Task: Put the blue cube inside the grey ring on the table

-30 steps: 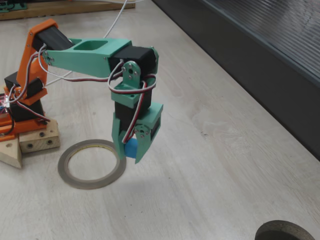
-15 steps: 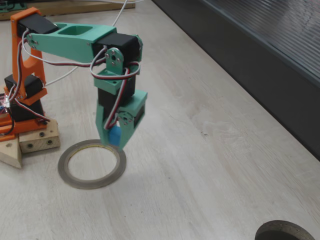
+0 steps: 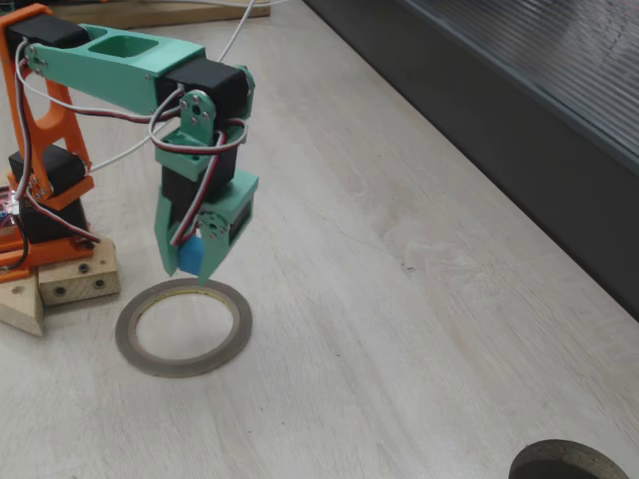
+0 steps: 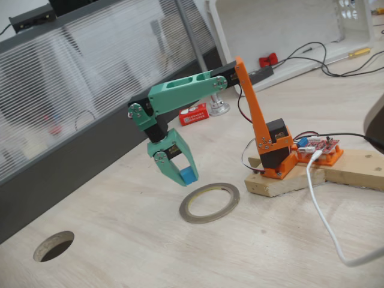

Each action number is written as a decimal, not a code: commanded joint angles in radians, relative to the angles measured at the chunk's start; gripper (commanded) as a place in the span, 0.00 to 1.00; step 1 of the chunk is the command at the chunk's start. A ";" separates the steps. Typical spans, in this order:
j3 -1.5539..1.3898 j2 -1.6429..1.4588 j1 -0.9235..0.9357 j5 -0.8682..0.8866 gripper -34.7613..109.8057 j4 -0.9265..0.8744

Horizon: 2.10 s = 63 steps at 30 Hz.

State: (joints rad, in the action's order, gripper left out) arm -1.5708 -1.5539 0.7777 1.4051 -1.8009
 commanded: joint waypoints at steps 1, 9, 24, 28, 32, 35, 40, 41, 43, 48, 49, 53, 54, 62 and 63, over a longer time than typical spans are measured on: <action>-0.066 -0.058 -0.006 0.017 0.24 -0.009; -0.161 -0.072 -0.006 0.017 0.24 -0.006; -0.525 -0.328 -0.006 0.012 0.24 0.311; -0.529 -0.334 -0.006 0.014 0.24 0.351; -0.529 -0.334 -0.005 0.012 0.24 0.397; -0.531 -0.333 0.002 0.014 0.24 0.410; -0.563 -0.327 0.003 0.014 0.24 0.411; -0.586 -0.325 0.003 0.014 0.24 0.413; -0.634 -0.333 0.003 0.011 0.24 0.425; -0.673 -0.333 -0.002 0.009 0.24 0.515; -0.673 -0.333 -0.002 0.009 0.24 0.532; -0.675 -0.333 -0.003 0.009 0.24 0.554; -0.675 -0.333 -0.003 0.009 0.24 0.554; -0.673 -0.328 -0.003 0.009 0.24 0.555; -0.673 -0.324 -0.003 0.009 0.24 0.554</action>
State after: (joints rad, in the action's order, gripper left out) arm -2.2319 -1.8515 0.7777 1.4051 -1.2487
